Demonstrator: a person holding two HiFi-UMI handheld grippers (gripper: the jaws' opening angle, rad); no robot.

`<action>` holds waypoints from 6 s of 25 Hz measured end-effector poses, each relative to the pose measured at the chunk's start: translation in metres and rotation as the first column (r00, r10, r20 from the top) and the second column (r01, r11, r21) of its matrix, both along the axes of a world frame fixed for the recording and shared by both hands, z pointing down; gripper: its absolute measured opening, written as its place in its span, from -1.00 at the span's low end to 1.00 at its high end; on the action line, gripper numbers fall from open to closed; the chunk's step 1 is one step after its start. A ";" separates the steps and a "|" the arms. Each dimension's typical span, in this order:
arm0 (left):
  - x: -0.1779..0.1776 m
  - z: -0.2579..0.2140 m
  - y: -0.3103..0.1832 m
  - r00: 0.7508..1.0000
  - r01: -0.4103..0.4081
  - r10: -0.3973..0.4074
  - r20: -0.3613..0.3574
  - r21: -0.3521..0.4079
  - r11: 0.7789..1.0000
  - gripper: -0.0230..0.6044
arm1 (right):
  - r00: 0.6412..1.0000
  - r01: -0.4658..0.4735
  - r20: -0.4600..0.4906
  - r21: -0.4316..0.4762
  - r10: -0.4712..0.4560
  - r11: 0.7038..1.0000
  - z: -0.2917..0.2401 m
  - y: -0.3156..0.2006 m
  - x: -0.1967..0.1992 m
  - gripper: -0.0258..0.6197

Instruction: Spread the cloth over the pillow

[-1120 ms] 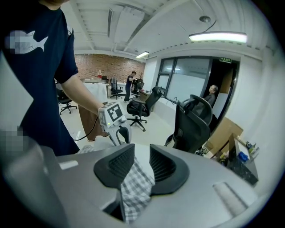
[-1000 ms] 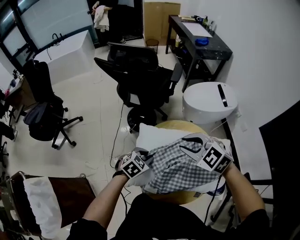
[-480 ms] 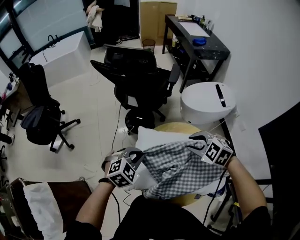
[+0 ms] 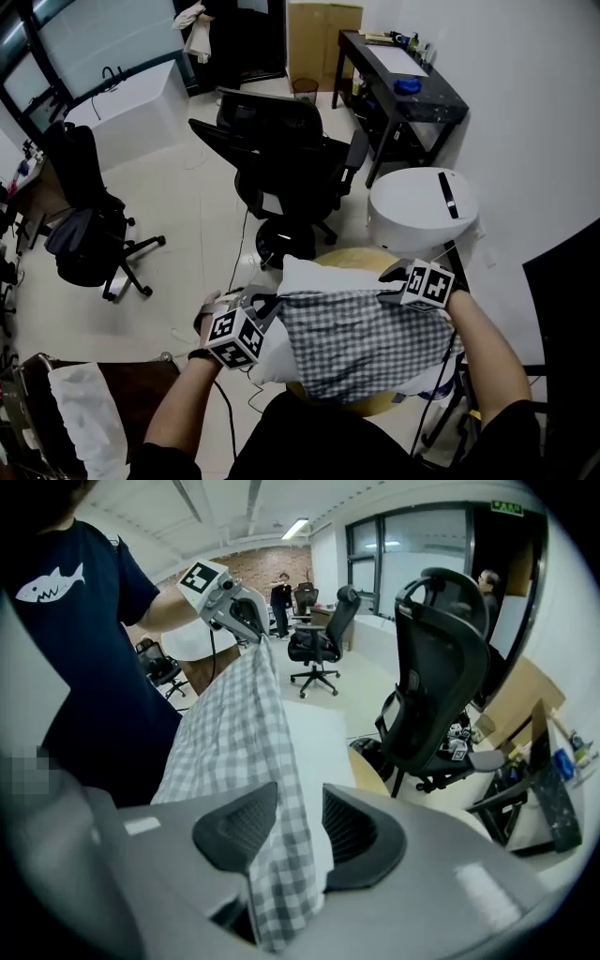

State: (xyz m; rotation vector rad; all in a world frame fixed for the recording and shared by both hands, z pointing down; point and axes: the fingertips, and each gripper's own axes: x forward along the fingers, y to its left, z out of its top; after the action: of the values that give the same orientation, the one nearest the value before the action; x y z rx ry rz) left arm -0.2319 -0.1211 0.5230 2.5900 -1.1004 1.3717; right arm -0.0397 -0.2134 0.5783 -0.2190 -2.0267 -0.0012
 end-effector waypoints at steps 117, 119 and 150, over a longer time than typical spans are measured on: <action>0.051 0.087 0.193 0.990 0.129 -0.129 -0.056 0.000 0.992 -0.35 | 0.959 0.016 0.246 0.444 -0.140 0.896 0.028 0.243 -0.080 -0.89; 0.057 0.084 0.193 0.990 0.131 -0.130 -0.055 0.017 0.991 -0.35 | 0.947 -0.108 0.321 0.359 -0.013 0.927 0.011 0.225 -0.081 -0.89; 0.050 0.004 0.122 0.938 0.326 -0.346 -0.037 0.442 0.836 -0.93 | 0.822 -0.390 0.518 0.205 0.238 0.898 -0.092 0.158 -0.072 -0.89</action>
State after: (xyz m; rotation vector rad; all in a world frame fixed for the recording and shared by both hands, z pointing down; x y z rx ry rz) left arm -0.1824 0.0012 0.5274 2.4494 -1.9700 1.2109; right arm -0.1116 -0.0552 0.4859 0.3588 -2.5050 -0.1734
